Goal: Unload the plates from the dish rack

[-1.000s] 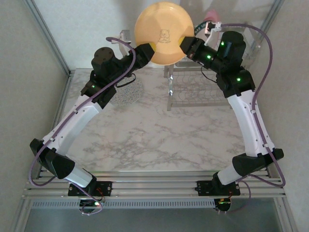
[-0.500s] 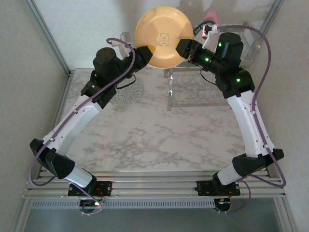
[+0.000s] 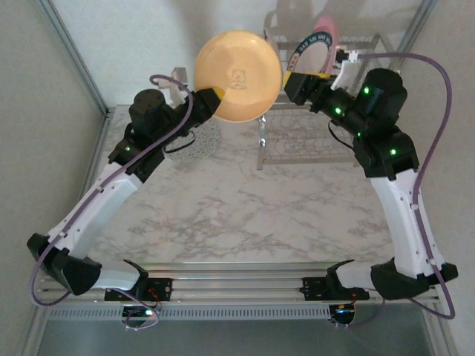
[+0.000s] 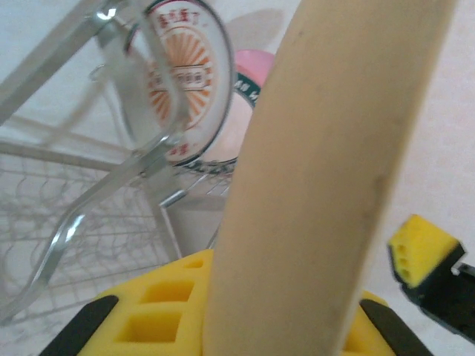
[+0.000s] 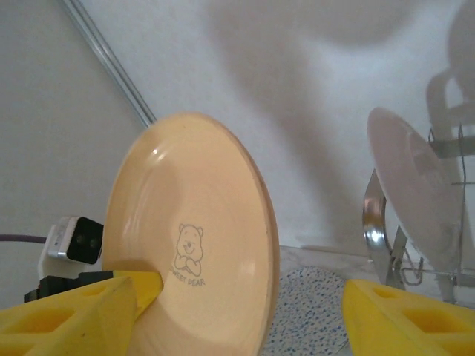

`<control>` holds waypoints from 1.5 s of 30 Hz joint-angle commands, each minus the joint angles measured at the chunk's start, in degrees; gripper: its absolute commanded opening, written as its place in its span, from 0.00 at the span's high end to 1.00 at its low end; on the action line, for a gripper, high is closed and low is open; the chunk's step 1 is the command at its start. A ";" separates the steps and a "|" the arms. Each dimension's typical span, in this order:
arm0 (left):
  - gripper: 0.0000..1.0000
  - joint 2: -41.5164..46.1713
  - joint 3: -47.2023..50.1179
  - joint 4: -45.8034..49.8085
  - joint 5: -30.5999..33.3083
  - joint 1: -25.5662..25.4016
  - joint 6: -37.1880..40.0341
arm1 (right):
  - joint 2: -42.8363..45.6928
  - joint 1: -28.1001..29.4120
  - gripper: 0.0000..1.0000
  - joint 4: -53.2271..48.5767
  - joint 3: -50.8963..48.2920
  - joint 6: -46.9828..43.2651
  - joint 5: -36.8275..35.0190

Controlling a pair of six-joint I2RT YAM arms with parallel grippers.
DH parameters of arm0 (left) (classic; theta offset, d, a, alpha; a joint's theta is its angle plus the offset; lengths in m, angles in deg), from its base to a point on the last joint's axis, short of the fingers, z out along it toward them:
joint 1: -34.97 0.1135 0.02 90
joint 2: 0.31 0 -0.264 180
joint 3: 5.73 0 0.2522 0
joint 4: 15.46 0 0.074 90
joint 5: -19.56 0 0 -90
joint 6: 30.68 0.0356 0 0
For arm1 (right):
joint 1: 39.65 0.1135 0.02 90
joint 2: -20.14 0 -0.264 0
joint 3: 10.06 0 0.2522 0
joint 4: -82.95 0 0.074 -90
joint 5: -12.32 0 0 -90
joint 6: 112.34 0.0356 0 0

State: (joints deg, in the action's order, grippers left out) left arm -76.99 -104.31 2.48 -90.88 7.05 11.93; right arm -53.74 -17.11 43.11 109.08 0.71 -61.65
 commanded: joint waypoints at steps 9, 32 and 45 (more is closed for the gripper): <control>1.00 13.93 30.56 2.28 -4.49 5.42 -6.14 | 11.00 0.41 0.16 9.08 -14.32 -14.98 -0.81; 1.00 2.53 60.97 -23.34 -9.35 6.55 -11.69 | 9.69 0.41 0.15 2.93 -12.54 -15.36 7.27; 1.00 -2.83 60.30 -22.52 -9.79 7.56 -7.45 | 8.28 0.44 0.16 -17.92 -8.13 -10.29 8.69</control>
State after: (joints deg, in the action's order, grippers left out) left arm -79.11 -43.68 -18.21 -99.63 14.07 1.92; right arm -45.35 -17.11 32.79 98.15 -11.57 -52.73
